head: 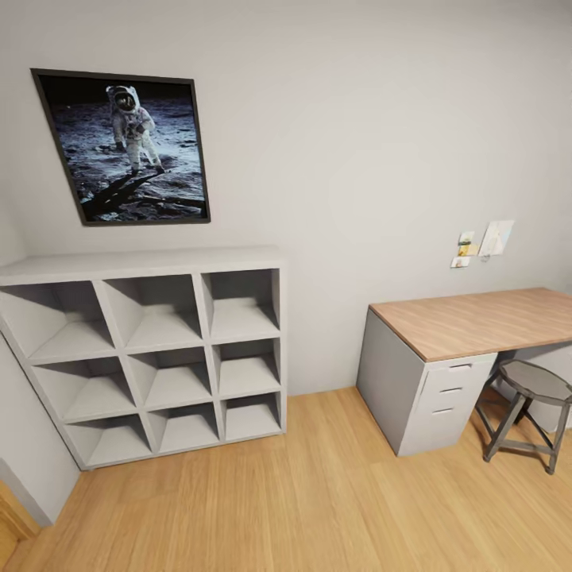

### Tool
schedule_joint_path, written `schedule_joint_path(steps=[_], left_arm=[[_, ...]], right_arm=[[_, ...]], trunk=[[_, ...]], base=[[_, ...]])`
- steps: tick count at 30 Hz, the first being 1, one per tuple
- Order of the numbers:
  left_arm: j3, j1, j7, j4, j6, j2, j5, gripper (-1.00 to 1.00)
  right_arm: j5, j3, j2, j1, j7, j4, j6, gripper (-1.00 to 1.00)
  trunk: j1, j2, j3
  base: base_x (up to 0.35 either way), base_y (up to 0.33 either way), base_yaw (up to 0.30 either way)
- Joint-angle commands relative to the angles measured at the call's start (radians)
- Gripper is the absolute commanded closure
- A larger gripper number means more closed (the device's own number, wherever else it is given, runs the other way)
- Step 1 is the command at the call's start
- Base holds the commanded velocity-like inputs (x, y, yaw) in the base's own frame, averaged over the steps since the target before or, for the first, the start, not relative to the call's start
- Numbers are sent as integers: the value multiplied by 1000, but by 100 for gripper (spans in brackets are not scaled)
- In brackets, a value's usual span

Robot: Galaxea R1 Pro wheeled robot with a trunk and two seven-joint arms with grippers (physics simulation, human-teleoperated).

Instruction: Attach the digital camera to the camera tripod in the bedroom.

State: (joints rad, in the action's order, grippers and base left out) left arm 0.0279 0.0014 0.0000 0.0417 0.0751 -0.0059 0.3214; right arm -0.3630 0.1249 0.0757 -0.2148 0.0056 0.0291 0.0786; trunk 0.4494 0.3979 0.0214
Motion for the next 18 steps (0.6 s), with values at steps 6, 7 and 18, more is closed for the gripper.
schedule_joint_path(steps=[6, 7, 18], left_arm=[[3, 0, 0, 1, 2, 0, 4, -100], [3, 0, 0, 1, 2, 0, 4, -100], [4, 0, 0, 1, 2, -1, 4, -100]], right_arm=[[-5, 9, 0, -2, 1, 3, 5, -100], [-4, 9, 0, -2, 1, 3, 5, -100], [-4, 10, -1, -2, 1, 3, 4, -100]], trunk=[[1, 2, 2], [1, 2, 2], [1, 2, 2]], base=[[-10, 0, -80], [-4, 0, -170], [-1, 0, -231]])
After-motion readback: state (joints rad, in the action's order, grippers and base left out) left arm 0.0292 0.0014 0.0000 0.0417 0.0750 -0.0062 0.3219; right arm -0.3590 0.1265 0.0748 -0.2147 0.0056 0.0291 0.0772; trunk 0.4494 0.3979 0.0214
